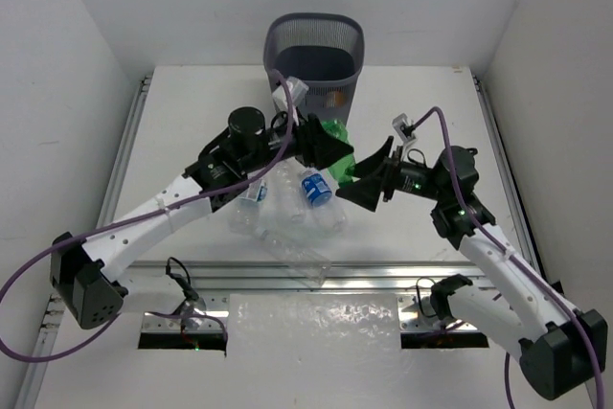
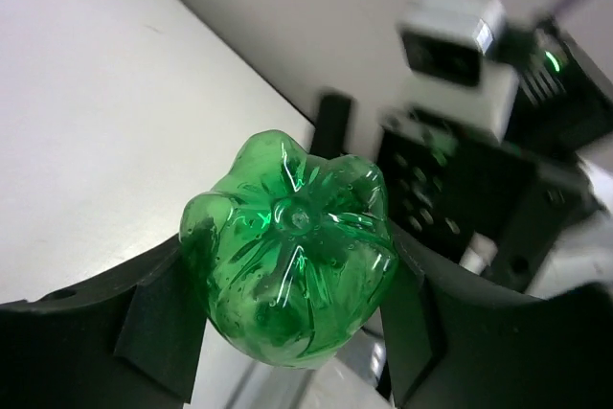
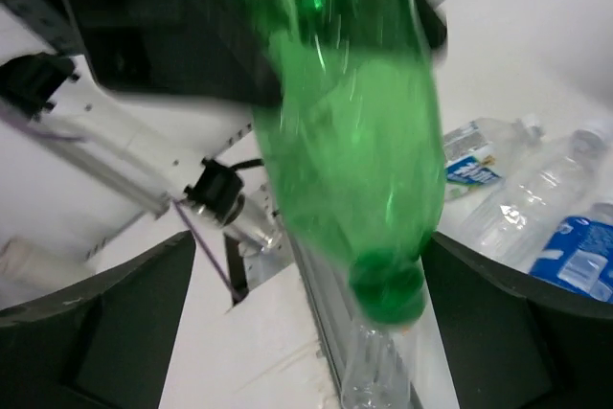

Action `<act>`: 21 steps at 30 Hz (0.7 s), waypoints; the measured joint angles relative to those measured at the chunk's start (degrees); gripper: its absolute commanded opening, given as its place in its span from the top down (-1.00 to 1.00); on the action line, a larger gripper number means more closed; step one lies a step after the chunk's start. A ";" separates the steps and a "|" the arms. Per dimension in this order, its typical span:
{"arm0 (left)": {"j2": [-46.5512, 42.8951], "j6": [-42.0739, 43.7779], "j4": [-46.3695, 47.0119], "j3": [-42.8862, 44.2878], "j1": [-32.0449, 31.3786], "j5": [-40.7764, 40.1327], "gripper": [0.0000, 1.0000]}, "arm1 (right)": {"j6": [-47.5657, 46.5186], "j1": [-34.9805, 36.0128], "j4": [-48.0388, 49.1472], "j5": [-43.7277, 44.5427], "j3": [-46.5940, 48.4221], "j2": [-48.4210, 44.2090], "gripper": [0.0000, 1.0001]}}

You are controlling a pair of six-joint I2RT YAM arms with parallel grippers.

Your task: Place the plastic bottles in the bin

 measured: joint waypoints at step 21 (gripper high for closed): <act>47.04 7.69 -25.97 70.99 20.09 -24.83 -0.99 | -15.04 0.74 -29.55 27.82 0.11 2.67 -0.96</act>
